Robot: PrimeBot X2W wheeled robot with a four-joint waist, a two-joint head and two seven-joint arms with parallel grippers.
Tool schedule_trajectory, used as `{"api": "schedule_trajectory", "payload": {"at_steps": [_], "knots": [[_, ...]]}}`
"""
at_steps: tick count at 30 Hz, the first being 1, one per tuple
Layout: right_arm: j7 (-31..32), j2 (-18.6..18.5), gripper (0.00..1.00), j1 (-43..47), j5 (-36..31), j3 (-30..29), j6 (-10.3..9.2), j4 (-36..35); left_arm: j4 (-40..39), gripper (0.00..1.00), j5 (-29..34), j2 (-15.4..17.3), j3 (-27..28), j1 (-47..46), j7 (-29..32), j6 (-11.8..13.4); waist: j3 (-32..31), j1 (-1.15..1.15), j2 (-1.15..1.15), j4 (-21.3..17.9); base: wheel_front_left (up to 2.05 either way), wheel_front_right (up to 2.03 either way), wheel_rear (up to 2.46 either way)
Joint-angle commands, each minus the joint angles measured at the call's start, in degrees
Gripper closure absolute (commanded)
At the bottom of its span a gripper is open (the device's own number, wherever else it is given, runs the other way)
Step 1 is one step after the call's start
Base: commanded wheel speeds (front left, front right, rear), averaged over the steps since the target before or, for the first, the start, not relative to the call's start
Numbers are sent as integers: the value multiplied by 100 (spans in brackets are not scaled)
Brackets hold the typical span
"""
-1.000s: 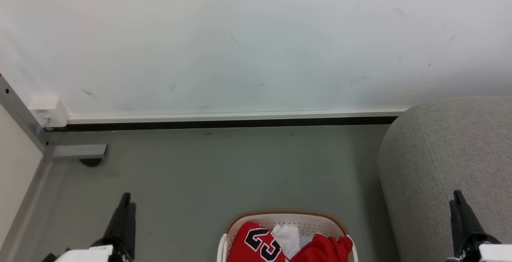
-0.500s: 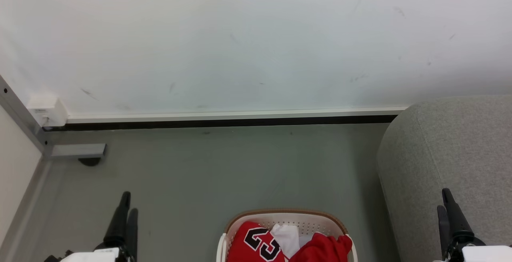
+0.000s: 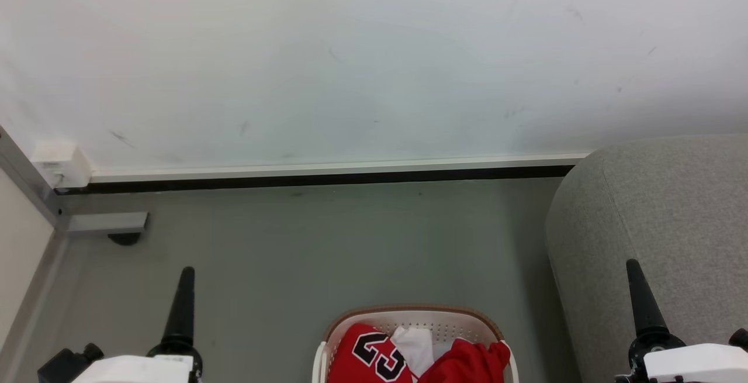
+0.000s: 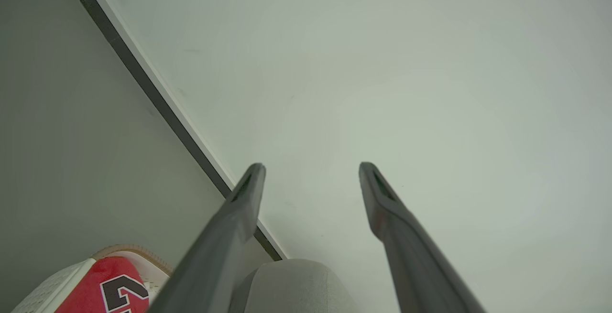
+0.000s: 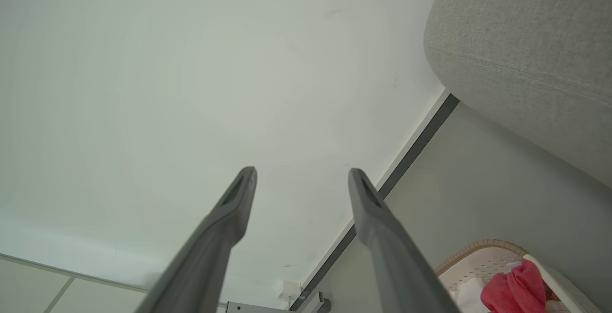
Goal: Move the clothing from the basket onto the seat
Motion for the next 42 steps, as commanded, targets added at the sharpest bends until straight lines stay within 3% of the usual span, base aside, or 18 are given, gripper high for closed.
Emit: {"api": "schedule_trajectory", "payload": {"at_steps": [1, 16, 27, 42], "knots": [[-62, -63, 0, -159, -232, 39, -3, -109, -139, 0, 276, 53, -12, -100, -48, 36, 0, 0, 0, -5, 0, 0, 0], [-378, -80, 0, -201, -2229, 278, -4, -113, -270, 0, 2269, 77, -264, -16, -361, 322, -6, 0, 0, -62, 0, 0, 0], [-580, -110, 0, -248, -3587, 437, -5, 26, -244, 0, 3183, 151, -401, 48, -564, 445, -16, 0, 0, -95, 0, 0, 0], [-820, -42, 0, -277, -4717, 508, -7, 196, -199, 0, 4108, 209, -506, 105, -804, 556, -39, 0, 0, -159, 0, 0, 0]]}}
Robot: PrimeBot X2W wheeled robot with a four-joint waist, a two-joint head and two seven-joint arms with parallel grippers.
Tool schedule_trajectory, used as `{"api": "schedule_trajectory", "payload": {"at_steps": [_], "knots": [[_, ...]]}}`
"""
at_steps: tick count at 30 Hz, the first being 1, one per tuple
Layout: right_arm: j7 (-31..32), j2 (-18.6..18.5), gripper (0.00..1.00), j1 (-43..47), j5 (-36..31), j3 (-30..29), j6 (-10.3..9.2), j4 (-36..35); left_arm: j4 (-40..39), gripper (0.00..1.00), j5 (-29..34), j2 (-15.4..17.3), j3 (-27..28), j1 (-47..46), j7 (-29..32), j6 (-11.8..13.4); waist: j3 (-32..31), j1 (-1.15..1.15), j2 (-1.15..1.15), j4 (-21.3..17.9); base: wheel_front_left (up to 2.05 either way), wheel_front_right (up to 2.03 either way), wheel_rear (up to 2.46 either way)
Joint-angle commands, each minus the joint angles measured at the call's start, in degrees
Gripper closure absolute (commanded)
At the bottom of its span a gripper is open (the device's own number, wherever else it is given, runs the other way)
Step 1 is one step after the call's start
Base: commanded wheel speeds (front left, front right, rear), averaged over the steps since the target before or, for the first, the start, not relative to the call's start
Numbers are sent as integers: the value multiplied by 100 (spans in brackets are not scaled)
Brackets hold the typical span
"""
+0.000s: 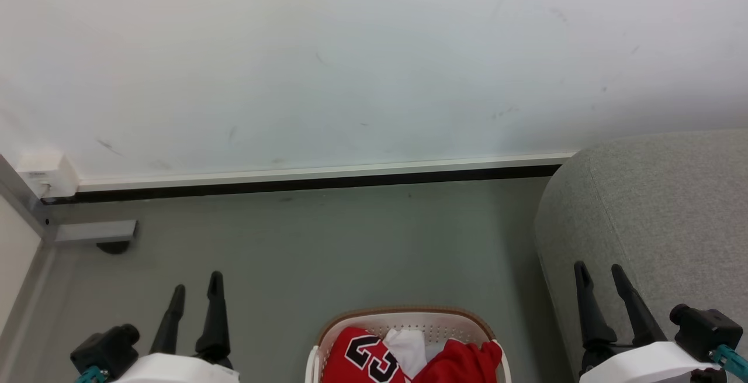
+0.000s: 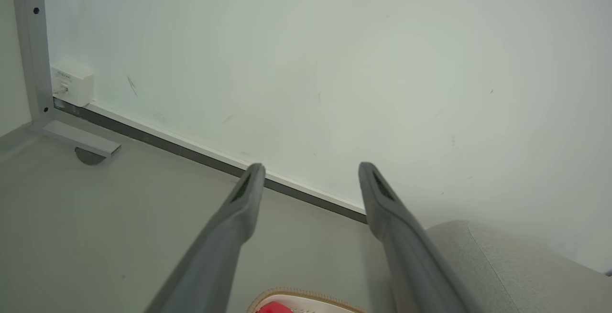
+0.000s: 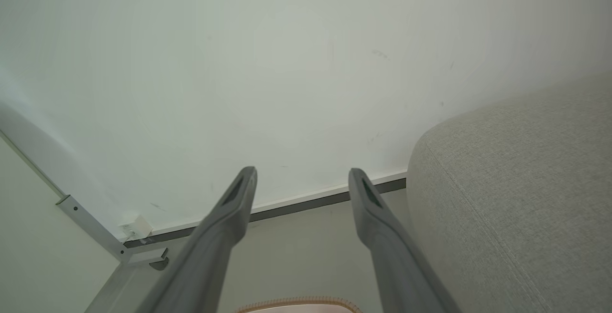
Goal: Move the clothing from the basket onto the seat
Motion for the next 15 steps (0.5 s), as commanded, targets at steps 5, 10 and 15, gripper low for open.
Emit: {"api": "schedule_trajectory", "payload": {"at_steps": [5, 10, 15], "knots": [[-118, 0, 0, -153, -439, 58, -7, 34, 1, 0, 400, 58, -23, 17, -119, 4, -2, 0, 0, -16, 0, 0, 0], [-187, 6, 0, -179, -692, 92, -7, 68, 3, 0, 674, 50, -50, 18, -191, 12, 1, 0, 0, -26, 0, 0, 0], [-238, 10, 0, -166, -894, 122, -8, 42, -15, 0, 888, 42, -84, 19, -240, 9, 7, 0, 0, -38, 0, 0, 0]]}}
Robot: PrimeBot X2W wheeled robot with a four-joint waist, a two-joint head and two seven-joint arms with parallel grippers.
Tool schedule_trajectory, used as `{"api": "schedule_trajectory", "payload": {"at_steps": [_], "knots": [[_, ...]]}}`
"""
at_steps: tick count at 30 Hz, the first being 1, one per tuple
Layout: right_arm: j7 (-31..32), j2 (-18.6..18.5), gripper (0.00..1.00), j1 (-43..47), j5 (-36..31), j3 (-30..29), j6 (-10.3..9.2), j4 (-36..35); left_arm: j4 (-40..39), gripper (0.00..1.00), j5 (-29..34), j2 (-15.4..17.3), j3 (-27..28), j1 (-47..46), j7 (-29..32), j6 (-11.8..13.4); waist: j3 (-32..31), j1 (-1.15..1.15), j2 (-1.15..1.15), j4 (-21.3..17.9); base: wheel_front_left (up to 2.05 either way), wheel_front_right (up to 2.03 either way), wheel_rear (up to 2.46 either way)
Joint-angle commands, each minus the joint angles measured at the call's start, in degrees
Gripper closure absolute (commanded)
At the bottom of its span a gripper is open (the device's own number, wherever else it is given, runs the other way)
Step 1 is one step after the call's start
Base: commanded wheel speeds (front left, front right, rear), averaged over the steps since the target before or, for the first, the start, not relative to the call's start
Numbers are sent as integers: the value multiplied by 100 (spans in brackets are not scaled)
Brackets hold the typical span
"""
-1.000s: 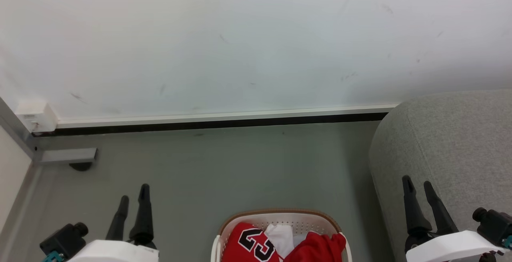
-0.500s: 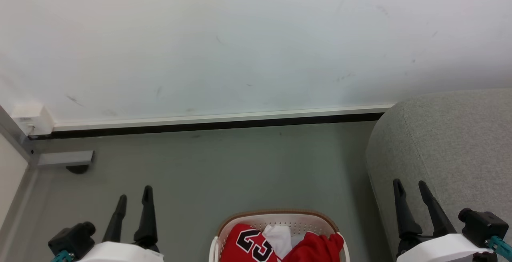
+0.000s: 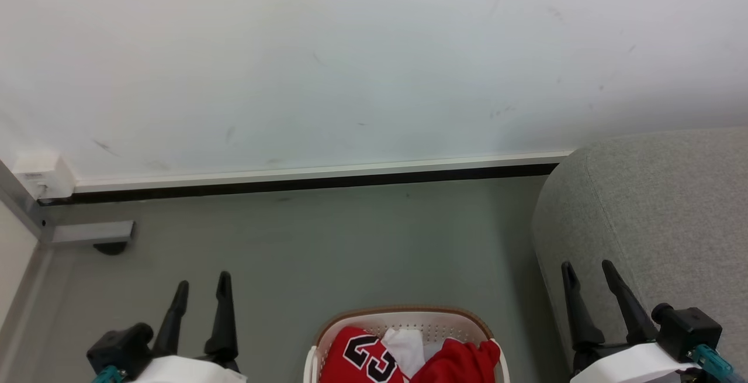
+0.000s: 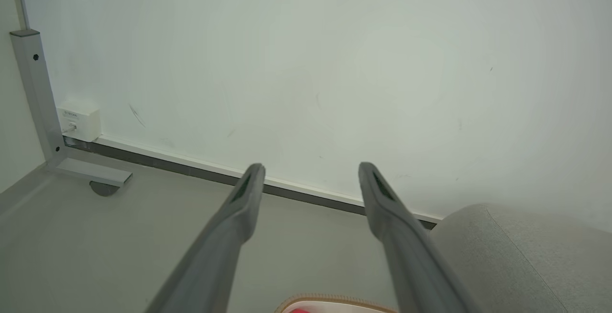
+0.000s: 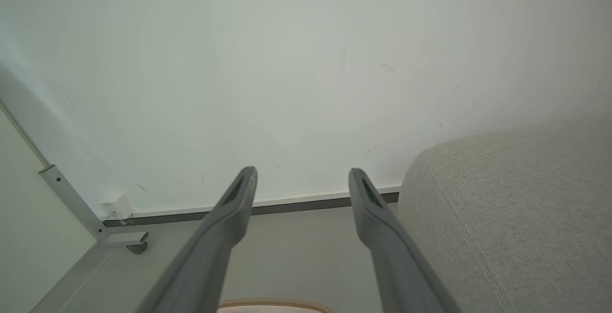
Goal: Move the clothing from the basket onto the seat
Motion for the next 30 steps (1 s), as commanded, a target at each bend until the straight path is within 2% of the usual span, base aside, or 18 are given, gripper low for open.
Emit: {"api": "schedule_trajectory", "payload": {"at_steps": [1, 22, 30], "knots": [[-57, -8, 0, -99, -135, 18, -8, -44, -48, 0, 150, 36, -7, 16, -52, 11, 2, 0, 0, -1, 0, 0, 0], [-310, -11, 0, -149, -950, 177, -10, -111, -218, 0, 1175, 2, -45, -17, -311, 37, 45, 0, 0, -59, 0, 0, 0], [-398, -14, 0, -140, -1206, 188, -11, -141, -188, 0, 1306, -23, 47, -7, -394, -13, 55, 0, 0, -78, 0, 0, 0]]}}
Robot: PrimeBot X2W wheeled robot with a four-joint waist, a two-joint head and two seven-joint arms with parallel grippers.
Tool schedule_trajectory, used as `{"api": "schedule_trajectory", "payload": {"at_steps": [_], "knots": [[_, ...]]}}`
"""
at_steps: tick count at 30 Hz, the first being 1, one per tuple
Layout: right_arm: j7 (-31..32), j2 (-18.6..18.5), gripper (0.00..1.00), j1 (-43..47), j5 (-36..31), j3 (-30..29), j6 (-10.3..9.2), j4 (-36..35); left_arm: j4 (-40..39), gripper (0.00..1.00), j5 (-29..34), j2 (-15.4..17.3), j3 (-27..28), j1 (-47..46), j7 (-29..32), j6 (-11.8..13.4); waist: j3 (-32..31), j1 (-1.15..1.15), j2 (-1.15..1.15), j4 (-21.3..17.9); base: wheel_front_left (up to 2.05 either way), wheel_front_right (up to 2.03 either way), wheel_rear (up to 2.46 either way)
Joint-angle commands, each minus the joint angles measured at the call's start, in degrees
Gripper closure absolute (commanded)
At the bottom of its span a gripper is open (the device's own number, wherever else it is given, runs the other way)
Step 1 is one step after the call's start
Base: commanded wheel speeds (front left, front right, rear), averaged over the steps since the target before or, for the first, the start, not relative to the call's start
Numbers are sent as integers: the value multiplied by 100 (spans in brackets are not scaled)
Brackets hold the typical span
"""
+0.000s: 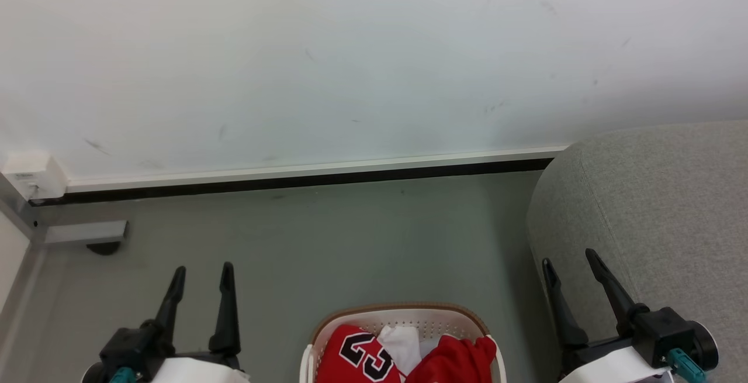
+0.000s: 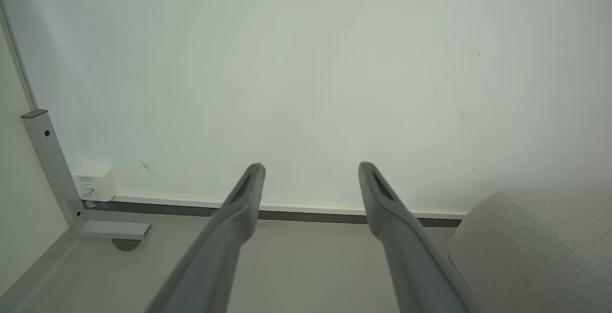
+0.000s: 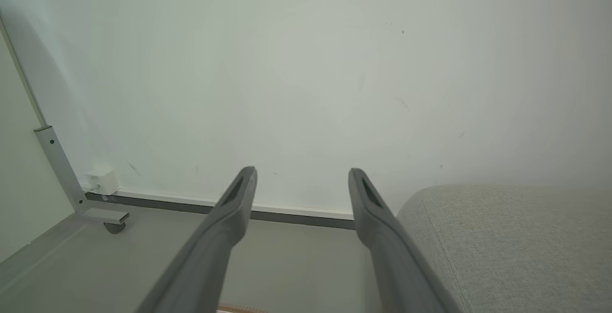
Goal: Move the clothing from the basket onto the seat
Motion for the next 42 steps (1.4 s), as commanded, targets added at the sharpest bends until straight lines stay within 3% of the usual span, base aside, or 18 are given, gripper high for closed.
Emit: {"api": "schedule_trajectory", "payload": {"at_steps": [1, 12, 42], "knots": [[-61, -16, 0, -82, -84, 13, -11, -35, -5, 0, 145, 17, 19, -9, -57, -23, 5, 0, 0, -1, 0, 0, 0], [-160, -21, 0, -106, -443, 82, -12, -18, 8, 0, 475, 3, 71, -10, -157, -58, 20, 0, 0, -29, 0, 0, 0], [-154, -21, 0, -143, -238, 51, -12, 54, 57, 0, 160, -2, 40, -60, -151, -24, 63, 0, 0, -134, 0, 0, 0]]}}
